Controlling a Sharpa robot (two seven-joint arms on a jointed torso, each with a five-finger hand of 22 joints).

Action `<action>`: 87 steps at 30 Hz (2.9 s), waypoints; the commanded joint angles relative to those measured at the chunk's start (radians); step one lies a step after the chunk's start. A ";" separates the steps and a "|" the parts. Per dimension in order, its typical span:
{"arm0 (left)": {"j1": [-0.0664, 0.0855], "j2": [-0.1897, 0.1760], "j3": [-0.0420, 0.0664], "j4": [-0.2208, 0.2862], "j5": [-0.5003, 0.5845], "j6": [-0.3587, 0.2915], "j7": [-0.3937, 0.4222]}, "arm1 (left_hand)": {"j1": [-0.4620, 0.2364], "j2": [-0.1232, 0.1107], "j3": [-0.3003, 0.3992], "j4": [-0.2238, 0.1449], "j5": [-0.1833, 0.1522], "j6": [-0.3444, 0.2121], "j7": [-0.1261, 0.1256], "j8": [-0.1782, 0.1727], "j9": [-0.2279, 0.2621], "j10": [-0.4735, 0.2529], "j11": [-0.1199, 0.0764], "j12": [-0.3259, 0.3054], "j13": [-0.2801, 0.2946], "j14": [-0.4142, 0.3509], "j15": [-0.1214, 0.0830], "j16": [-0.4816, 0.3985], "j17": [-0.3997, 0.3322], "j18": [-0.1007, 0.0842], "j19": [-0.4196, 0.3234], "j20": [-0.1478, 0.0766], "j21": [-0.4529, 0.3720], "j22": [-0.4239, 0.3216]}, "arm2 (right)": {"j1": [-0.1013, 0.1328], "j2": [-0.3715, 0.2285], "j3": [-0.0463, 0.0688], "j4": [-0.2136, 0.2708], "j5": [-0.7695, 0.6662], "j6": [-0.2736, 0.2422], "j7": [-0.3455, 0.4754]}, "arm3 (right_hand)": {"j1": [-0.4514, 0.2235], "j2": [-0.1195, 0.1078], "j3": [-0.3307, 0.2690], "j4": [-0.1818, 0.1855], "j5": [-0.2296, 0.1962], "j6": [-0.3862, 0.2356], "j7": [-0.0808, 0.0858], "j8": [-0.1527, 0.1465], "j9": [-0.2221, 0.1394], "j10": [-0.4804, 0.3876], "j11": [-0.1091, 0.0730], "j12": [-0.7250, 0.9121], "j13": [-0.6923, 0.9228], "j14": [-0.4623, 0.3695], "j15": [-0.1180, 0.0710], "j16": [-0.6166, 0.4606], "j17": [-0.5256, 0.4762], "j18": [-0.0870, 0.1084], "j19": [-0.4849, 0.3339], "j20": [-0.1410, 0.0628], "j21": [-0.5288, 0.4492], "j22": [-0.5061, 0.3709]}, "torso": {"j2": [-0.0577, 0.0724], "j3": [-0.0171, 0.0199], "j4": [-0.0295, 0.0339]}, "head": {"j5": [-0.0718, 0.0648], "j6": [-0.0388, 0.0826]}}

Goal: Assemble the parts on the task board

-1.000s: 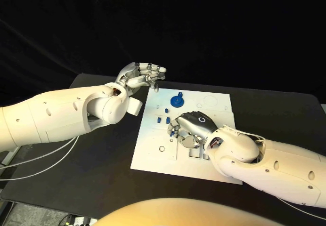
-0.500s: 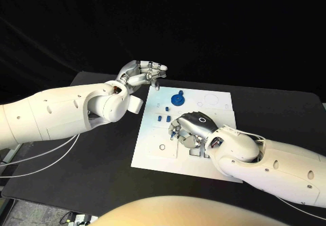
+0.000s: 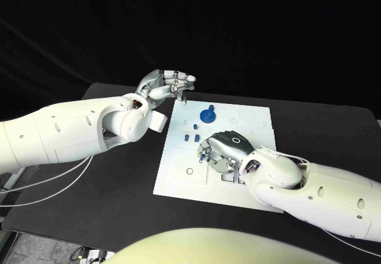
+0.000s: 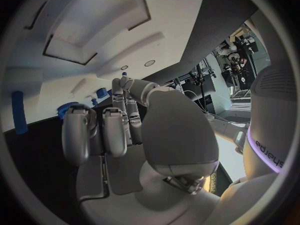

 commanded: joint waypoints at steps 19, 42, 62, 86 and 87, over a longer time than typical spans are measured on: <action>0.001 0.002 0.001 0.002 0.005 0.020 0.005 | -0.007 0.007 -0.002 -0.004 0.003 -0.007 0.002 -0.001 0.001 -0.008 -0.002 0.008 0.001 -0.005 0.006 -0.003 -0.001 0.005 -0.002 0.006 -0.006 -0.002 | -0.006 0.006 -0.002 -0.004 -0.012 0.032 0.011 | -0.012 0.002 -0.002 -0.004 0.006 -0.002 0.007 0.005 0.002 0.004 -0.013 0.002 0.003 0.061 -0.003 0.005 0.020 -0.016 0.022 -0.006 -0.006 0.151 | 0.000 -0.0003 0.0001 | -0.001 -0.008; 0.002 0.001 0.001 0.004 0.005 0.022 0.004 | -0.008 0.008 -0.003 -0.003 0.002 -0.007 0.002 -0.001 0.002 -0.009 -0.002 0.010 0.002 -0.005 0.006 -0.003 -0.001 0.005 -0.002 0.007 -0.006 -0.002 | -0.008 0.018 -0.003 -0.021 -0.024 0.052 0.006 | -0.013 0.003 -0.003 -0.004 0.005 -0.002 0.007 0.005 0.003 0.004 -0.013 0.001 0.003 0.061 -0.003 0.005 0.020 -0.016 0.022 -0.006 -0.007 0.151 | 0.000 -0.0001 -0.0002 | 0.000 -0.010; 0.002 0.001 0.001 0.008 0.005 0.021 0.004 | -0.009 0.009 -0.003 -0.003 0.002 -0.008 0.003 0.000 0.002 -0.011 -0.002 0.013 0.002 -0.005 0.006 -0.003 -0.001 0.006 -0.002 0.007 -0.007 -0.002 | -0.009 0.023 -0.005 -0.024 -0.014 0.110 0.010 | -0.023 0.004 -0.011 -0.003 -0.008 -0.003 0.007 0.005 0.006 0.003 -0.013 -0.005 0.006 0.060 -0.002 0.005 0.018 -0.014 0.019 -0.005 -0.012 0.149 | 0.000 0.0003 -0.0009 | 0.001 -0.016; 0.002 -0.002 0.001 0.007 0.005 0.035 -0.003 | -0.009 0.014 -0.002 -0.002 0.002 -0.008 0.002 0.002 0.003 -0.014 -0.002 0.018 0.003 -0.006 0.006 -0.002 -0.002 0.006 -0.003 0.008 -0.008 -0.002 | -0.008 -0.035 -0.003 0.022 0.012 0.032 -0.010 | -0.079 -0.044 -0.028 0.019 0.030 -0.163 0.018 -0.099 -0.030 -0.120 0.022 -0.087 -0.017 0.054 0.027 0.002 0.000 0.002 -0.011 0.021 -0.094 0.111 | -0.002 0.0004 -0.0022 | -0.002 -0.011; 0.002 -0.003 0.001 0.007 0.005 0.035 -0.003 | -0.009 0.014 -0.002 -0.002 0.002 -0.008 0.002 0.002 0.003 -0.014 -0.002 0.018 0.003 -0.006 0.006 -0.002 -0.002 0.006 -0.003 0.008 -0.008 -0.002 | -0.007 -0.045 -0.002 0.031 0.012 0.028 -0.010 | -0.080 -0.045 -0.028 0.019 0.030 -0.162 0.018 -0.098 -0.029 -0.120 0.022 -0.087 -0.017 0.054 0.027 0.002 0.000 0.002 -0.012 0.021 -0.095 0.110 | -0.002 0.0004 -0.0026 | -0.003 -0.011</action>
